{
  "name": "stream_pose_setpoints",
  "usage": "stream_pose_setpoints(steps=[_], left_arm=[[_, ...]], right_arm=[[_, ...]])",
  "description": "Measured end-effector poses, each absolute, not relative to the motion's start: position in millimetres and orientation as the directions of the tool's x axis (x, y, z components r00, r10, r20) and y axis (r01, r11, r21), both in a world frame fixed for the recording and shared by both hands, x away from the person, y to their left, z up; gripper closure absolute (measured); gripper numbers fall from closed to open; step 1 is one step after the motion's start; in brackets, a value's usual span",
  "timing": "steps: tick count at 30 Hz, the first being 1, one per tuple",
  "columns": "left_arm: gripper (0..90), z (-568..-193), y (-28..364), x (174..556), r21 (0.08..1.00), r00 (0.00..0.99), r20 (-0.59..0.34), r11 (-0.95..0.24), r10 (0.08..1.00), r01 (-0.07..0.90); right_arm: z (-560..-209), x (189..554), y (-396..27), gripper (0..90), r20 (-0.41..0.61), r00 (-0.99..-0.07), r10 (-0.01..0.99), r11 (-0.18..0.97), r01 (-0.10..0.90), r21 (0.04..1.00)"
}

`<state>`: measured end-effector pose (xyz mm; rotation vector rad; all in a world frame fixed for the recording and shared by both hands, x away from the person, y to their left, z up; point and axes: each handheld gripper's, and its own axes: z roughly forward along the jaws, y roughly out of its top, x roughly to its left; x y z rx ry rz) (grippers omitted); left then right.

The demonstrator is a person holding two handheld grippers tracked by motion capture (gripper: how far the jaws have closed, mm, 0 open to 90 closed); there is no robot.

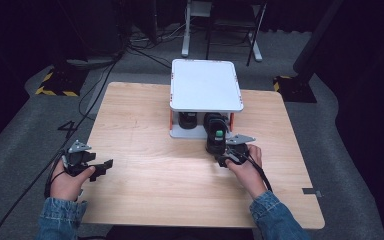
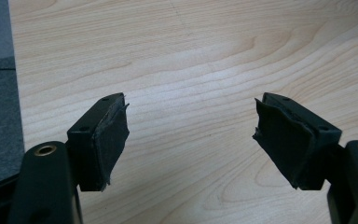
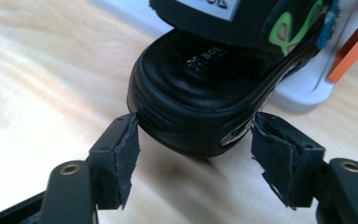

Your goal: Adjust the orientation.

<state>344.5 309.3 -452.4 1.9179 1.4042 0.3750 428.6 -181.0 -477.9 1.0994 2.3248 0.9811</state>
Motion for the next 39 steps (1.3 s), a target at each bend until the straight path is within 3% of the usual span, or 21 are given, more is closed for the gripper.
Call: stream_pose_setpoints(steps=[6, 17, 24, 34, 39], left_arm=[[25.3, -453, 310, 342, 0.694, 0.367, -0.187, -0.142, 0.911, 0.706], [25.3, -455, 310, 345, 0.688, 0.369, -0.19, -0.144, 0.91, 0.711], [25.3, -455, 310, 346, 0.69, 0.371, -0.19, -0.145, 0.909, 0.709], [25.3, -454, 306, 349, 0.688, 0.381, -0.195, -0.151, 0.904, 0.71], [25.3, -452, 306, 352, 0.695, 0.385, -0.192, -0.152, 0.903, 0.703]], right_arm=[[-483, 453, -176, 35.9, -0.074, -0.6, 0.797, 0.442, 0.495, 0.748], [-488, 496, -163, 39.5, -0.15, -0.657, 0.739, 0.515, 0.408, 0.753], [-491, 510, -155, 40.6, -0.142, -0.624, 0.768, 0.478, 0.412, 0.776], [-493, 512, -149, 47.5, -0.1, -0.537, 0.837, 0.39, 0.459, 0.798], [-483, 494, -152, 41.4, -0.027, -0.538, 0.843, 0.335, 0.484, 0.809]])
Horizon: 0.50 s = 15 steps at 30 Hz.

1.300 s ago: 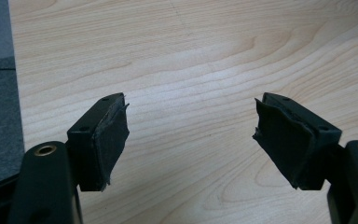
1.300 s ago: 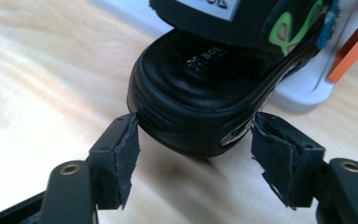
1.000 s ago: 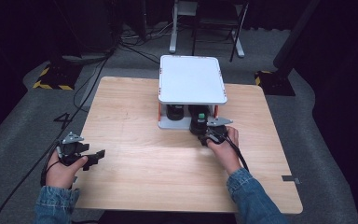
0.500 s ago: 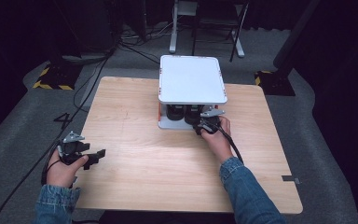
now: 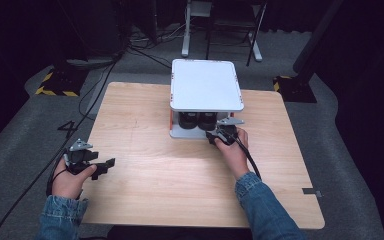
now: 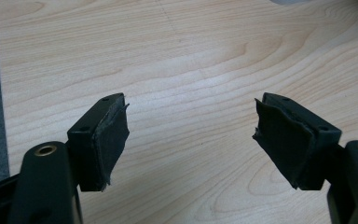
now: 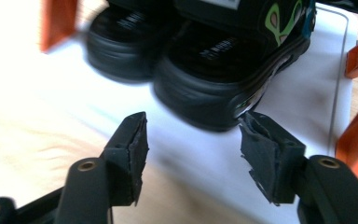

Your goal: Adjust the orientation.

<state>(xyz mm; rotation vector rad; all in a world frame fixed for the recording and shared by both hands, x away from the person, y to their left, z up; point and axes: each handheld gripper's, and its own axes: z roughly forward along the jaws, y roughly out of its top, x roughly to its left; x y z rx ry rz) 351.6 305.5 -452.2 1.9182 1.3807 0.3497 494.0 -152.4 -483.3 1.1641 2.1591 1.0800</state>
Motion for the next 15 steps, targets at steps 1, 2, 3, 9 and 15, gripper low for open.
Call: stream_pose_setpoints(steps=[1, 2, 3, 9, 15], left_arm=[[25.3, -452, 305, 352, 0.696, 0.382, -0.19, -0.15, 0.904, 0.702], [25.3, -452, 303, 352, 0.694, 0.38, -0.194, -0.147, 0.904, 0.705], [25.3, -452, 303, 352, 0.697, 0.391, -0.193, -0.154, 0.9, 0.7], [25.2, -445, 294, 350, 0.713, 0.435, -0.226, -0.157, 0.872, 0.683], [25.2, -438, 290, 348, 0.73, 0.46, -0.214, -0.171, 0.862, 0.662]], right_arm=[[-479, 488, -154, 41.1, -0.014, -0.543, 0.84, 0.325, 0.483, 0.813], [-474, 482, -156, 40.6, -0.008, -0.548, 0.836, 0.321, 0.477, 0.818], [-469, 476, -159, 40.2, -0.002, -0.556, 0.831, 0.313, 0.465, 0.828], [-439, 445, -183, 38.9, 0.035, -0.564, 0.825, 0.27, 0.448, 0.852], [-413, 427, -205, 38.8, 0.037, -0.554, 0.831, 0.249, 0.431, 0.867]])
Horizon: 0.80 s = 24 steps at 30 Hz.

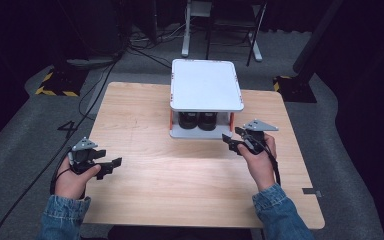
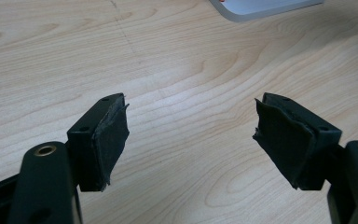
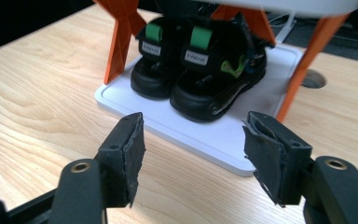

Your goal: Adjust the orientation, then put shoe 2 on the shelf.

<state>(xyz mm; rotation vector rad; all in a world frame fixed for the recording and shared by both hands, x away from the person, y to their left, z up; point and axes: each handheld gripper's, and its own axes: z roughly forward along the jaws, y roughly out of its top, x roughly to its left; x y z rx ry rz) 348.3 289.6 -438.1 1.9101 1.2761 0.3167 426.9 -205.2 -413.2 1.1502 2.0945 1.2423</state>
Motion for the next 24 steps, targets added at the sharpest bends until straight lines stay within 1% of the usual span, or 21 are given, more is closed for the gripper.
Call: stream_pose_setpoints(steps=[3, 7, 13, 19, 23, 24], left_arm=[[25.2, -438, 290, 351, 0.727, 0.434, -0.225, -0.147, 0.873, 0.671], [25.3, -438, 288, 356, 0.727, 0.426, -0.201, -0.157, 0.882, 0.669], [25.2, -439, 281, 366, 0.723, 0.436, -0.188, -0.176, 0.88, 0.668], [25.2, -439, 275, 374, 0.725, 0.453, -0.185, -0.191, 0.872, 0.662], [25.1, -440, 275, 375, 0.722, 0.449, -0.181, -0.192, 0.875, 0.665], [25.1, -440, 276, 374, 0.722, 0.446, -0.177, -0.192, 0.877, 0.665]], right_arm=[[-406, 420, -214, 38.8, 0.039, -0.55, 0.835, 0.245, 0.433, 0.867], [-398, 409, -230, 39.0, 0.011, -0.541, 0.841, 0.268, 0.434, 0.86], [-390, 398, -260, 39.0, 0.029, -0.495, 0.869, 0.234, 0.46, 0.856], [-400, 393, -292, 39.0, 0.048, -0.445, 0.894, 0.209, 0.511, 0.834], [-409, 393, -307, 38.9, 0.043, -0.416, 0.908, 0.209, 0.539, 0.816], [-416, 392, -317, 38.9, 0.027, -0.394, 0.919, 0.215, 0.557, 0.802]])
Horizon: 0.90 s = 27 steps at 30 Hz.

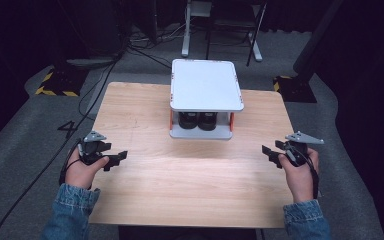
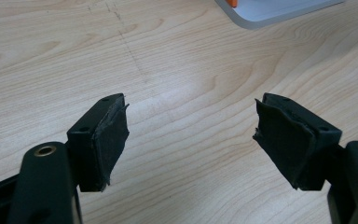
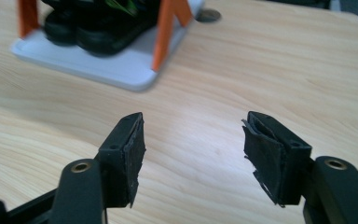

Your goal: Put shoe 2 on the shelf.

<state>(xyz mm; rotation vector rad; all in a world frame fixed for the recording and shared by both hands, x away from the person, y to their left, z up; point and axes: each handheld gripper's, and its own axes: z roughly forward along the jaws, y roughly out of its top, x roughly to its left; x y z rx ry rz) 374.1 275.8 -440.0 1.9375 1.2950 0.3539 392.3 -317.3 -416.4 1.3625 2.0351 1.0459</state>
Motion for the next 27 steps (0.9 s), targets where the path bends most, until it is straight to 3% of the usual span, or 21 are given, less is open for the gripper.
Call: stream_pose_setpoints(steps=[12, 18, 22, 27], left_arm=[[24.8, -455, 285, 374, 0.678, 0.415, -0.149, -0.213, 0.897, 0.704], [24.8, -462, 287, 376, 0.663, 0.409, -0.116, -0.236, 0.905, 0.71], [24.7, -467, 290, 377, 0.652, 0.398, -0.097, -0.244, 0.912, 0.718], [24.3, -472, 291, 378, 0.633, 0.401, -0.093, -0.257, 0.911, 0.73]], right_arm=[[-454, 405, -340, 33.2, 0.044, -0.401, 0.915, 0.241, 0.632, 0.736], [-477, 412, -340, 29.3, 0.004, -0.421, 0.907, 0.302, 0.659, 0.689], [-484, 413, -339, 20.7, -0.014, -0.455, 0.89, 0.338, 0.641, 0.69], [-492, 416, -335, 19.4, -0.01, -0.468, 0.884, 0.347, 0.64, 0.686]])
